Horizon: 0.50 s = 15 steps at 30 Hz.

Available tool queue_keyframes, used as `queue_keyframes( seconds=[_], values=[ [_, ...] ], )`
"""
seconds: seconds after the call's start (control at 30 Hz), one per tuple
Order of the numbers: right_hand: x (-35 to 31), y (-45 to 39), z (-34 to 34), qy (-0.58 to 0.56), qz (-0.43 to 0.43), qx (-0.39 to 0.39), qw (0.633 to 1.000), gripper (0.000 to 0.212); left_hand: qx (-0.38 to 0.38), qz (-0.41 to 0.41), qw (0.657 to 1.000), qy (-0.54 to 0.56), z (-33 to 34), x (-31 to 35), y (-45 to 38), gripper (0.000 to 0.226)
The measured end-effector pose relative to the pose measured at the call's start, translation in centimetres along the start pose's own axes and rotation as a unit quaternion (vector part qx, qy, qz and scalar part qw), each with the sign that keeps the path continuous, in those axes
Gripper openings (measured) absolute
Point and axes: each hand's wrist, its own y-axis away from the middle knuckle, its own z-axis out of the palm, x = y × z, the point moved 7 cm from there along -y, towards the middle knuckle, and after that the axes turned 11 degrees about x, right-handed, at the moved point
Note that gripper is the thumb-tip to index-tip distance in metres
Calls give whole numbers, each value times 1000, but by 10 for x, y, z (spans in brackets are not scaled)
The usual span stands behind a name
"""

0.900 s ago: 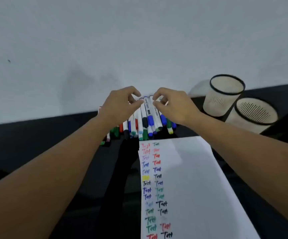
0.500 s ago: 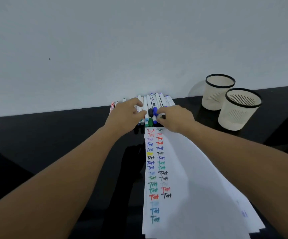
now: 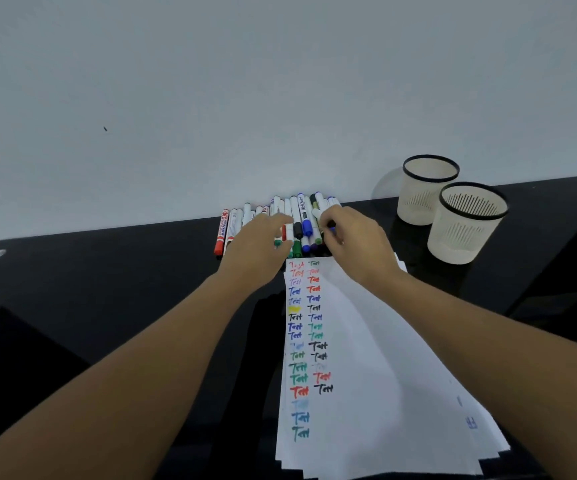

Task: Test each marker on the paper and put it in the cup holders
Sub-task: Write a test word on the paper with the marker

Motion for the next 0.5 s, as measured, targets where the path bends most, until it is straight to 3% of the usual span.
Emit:
queue_keyframes(
  seconds=[0.13,0.23,0.37,0.5],
  values=[
    [-7,3,-26,-96,6,61,994,7,30,44,998,-35,14,19,-9,54],
    [-7,6,-39,-172,64,81,980,13,22,55,995,-80,19,28,-16,57],
    [5,14,-40,-311,202,77,926,13,-10,59,993,-105,22,28,-14,37],
    [12,29,-38,-369,303,85,874,16,-26,61,994,-85,14,30,1,24]
  ],
)
